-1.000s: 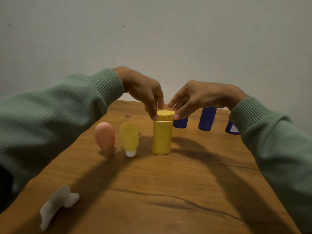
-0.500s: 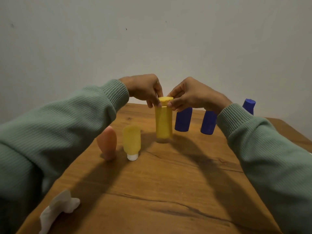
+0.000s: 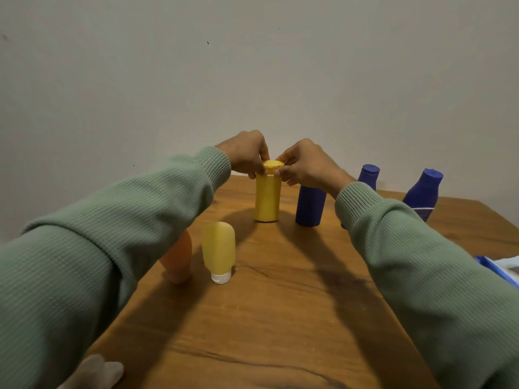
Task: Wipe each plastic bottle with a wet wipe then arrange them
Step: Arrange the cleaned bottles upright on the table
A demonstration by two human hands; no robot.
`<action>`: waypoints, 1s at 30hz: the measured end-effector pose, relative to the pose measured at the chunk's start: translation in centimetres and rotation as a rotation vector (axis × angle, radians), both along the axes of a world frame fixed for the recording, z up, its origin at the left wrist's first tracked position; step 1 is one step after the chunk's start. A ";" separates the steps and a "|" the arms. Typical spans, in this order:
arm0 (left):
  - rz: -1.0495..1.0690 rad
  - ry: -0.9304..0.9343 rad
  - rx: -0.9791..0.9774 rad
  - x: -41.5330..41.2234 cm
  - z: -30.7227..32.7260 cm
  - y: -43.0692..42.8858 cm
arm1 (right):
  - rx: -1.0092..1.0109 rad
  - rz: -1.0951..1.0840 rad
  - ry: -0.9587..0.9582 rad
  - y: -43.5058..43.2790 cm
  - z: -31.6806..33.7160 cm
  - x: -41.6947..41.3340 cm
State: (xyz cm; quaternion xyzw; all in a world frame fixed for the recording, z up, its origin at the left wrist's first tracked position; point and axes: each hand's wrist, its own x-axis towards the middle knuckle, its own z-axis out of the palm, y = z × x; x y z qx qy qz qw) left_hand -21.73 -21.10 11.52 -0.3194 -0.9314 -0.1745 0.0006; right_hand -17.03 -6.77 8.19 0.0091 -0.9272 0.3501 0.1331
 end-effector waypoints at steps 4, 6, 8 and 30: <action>0.007 0.018 -0.018 -0.5 -0.3 -0.1 | 0.011 -0.005 0.004 -0.3 -0.2 -0.3; 0.010 0.027 -0.026 -0.7 -0.4 -0.1 | 0.017 -0.009 0.008 -0.4 -0.2 -0.4; 0.015 0.043 -0.025 -0.7 -0.4 -0.2 | 0.017 -0.011 0.003 -0.5 -0.2 -0.4; 0.064 0.008 -0.047 2.2 3.8 -4.5 | -0.006 -0.048 0.069 -0.4 2.8 2.5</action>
